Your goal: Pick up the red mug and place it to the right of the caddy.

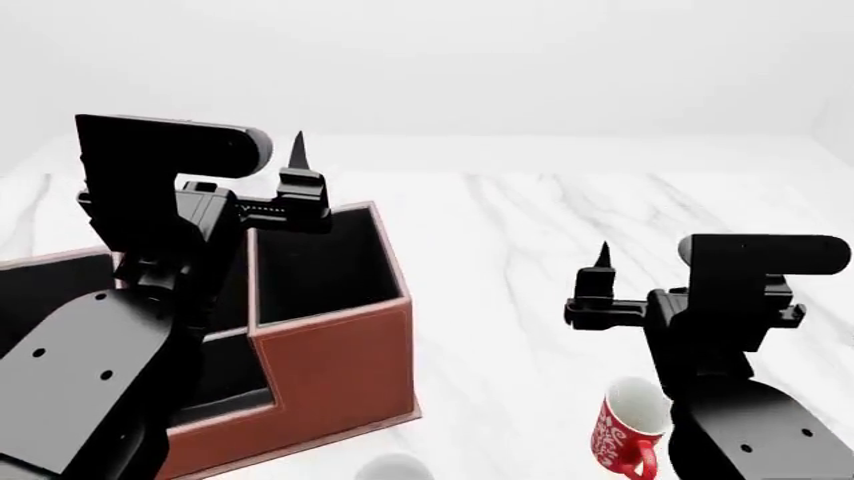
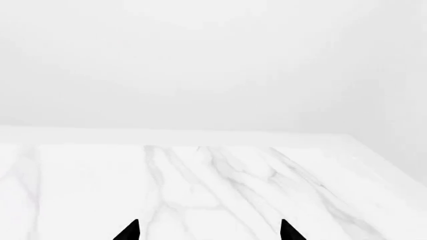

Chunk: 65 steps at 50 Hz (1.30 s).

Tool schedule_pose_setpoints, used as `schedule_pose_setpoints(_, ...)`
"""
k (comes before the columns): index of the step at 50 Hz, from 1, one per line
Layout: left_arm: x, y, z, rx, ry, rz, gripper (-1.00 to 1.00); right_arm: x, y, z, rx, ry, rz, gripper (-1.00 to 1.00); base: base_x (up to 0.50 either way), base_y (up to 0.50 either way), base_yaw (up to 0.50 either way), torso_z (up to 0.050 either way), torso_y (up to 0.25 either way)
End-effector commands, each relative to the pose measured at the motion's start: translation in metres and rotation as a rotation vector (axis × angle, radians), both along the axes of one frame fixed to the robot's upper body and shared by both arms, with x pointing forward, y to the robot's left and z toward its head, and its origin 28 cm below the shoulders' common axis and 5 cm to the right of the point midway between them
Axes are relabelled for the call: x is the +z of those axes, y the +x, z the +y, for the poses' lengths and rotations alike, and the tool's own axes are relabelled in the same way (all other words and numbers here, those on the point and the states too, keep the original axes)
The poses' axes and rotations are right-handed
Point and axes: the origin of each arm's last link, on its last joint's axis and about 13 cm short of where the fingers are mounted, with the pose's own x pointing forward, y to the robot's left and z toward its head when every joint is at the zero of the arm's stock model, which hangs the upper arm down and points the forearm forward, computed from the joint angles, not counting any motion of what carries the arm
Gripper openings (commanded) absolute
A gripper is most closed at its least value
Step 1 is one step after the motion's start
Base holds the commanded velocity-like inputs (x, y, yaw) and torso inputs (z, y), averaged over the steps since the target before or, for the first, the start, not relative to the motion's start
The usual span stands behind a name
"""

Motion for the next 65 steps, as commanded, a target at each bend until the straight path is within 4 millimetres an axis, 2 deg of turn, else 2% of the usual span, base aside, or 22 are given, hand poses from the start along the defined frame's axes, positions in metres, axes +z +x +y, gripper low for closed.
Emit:
schedule_pose_setpoints(1,-0.001,-0.001,0.000,-0.002,0.000,-0.001,1.00,0.000,-0.070,-0.013,-0.042,-0.037,0.050,1.00,0.00,0.00,0.00,0.000,0.000)
schedule_pose_setpoints(5,-0.001,-0.002,0.000,-0.005,-0.001,-0.001,1.00,-0.011,-0.092,-0.013,-0.022,-0.035,0.071,1.00,0.00,0.00,0.00,0.000,0.000)
schedule_pose_setpoints(12,0.000,-0.002,-0.001,-0.003,0.002,-0.001,1.00,-0.027,-0.109,-0.017,-0.058,-0.028,0.122,1.00,0.00,0.00,0.00,0.000,0.000)
schedule_pose_setpoints(32,0.000,-0.002,0.001,0.007,0.006,-0.008,1.00,-0.068,-0.133,-0.010,0.003,0.015,0.278,1.00,0.00,0.00,0.00,0.000,0.000)
schedule_pose_setpoints(39,-0.001,-0.001,0.000,0.009,0.011,-0.006,1.00,-0.079,-0.135,-0.007,0.030,0.028,0.319,1.00,0.00,0.00,0.00,0.000,0.000)
schedule_pose_setpoints(65,-0.001,-0.002,0.001,0.010,0.013,-0.009,1.00,-0.092,-0.124,-0.012,0.002,0.038,0.386,1.00,0.00,0.00,0.00,0.000,0.000)
